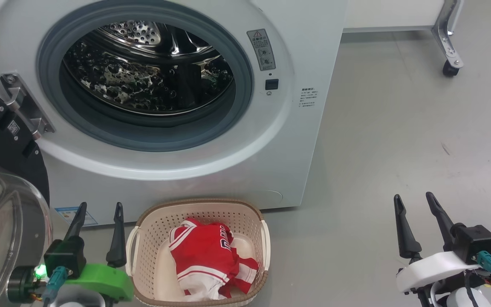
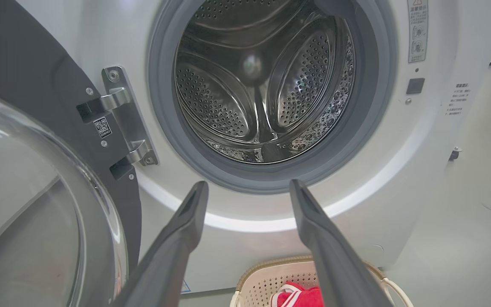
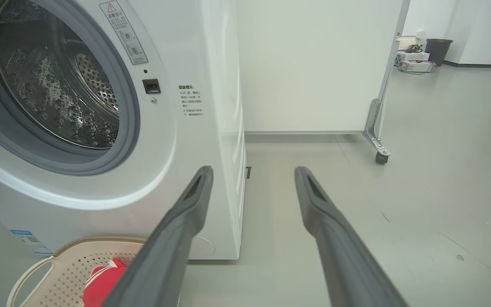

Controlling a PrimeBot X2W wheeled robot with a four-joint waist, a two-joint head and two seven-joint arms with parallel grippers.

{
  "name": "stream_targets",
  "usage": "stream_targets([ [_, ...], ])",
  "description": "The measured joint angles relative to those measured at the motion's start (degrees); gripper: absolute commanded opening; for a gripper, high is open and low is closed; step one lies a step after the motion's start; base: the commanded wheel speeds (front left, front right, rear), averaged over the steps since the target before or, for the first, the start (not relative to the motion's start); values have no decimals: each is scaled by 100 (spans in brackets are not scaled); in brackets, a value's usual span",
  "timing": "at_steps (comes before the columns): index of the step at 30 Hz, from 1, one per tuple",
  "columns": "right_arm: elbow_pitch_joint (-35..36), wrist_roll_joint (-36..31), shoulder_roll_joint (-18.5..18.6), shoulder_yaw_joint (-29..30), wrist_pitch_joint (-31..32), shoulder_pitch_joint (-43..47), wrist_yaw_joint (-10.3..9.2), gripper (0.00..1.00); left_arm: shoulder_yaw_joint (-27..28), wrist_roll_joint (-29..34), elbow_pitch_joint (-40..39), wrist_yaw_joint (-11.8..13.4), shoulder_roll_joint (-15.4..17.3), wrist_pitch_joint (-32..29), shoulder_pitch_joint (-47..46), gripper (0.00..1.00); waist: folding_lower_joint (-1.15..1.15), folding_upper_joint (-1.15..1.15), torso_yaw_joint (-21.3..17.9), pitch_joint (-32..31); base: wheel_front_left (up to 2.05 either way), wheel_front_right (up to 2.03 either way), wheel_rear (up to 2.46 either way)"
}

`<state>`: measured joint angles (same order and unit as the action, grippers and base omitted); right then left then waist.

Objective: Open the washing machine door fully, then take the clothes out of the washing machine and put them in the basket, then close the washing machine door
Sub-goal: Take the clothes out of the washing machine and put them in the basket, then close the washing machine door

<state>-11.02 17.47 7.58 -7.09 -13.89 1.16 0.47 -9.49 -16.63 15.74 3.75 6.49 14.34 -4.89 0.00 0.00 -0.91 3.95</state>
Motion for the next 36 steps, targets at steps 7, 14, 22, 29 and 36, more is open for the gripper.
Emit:
stream_targets([
  [7,77,-8,-1,-46,57,76,-12,100,10,0,-282,26,48,-76,294,100,0,0,-49,-137,0,0,0],
  [14,177,-7,2,-26,123,194,-22,100,7,0,-634,57,82,-245,500,100,0,0,-115,-195,0,0,0],
  [22,245,-7,1,-31,158,280,-64,100,3,2,-910,108,98,-370,651,100,0,0,-127,-222,0,0,0],
  [29,326,-7,2,-32,185,291,-71,100,3,52,-1109,153,141,-479,770,100,0,0,-140,-239,0,0,0],
  [36,386,-7,5,-31,234,300,-114,100,3,53,-1306,158,141,-571,840,100,0,0,-129,-228,0,0,0],
])
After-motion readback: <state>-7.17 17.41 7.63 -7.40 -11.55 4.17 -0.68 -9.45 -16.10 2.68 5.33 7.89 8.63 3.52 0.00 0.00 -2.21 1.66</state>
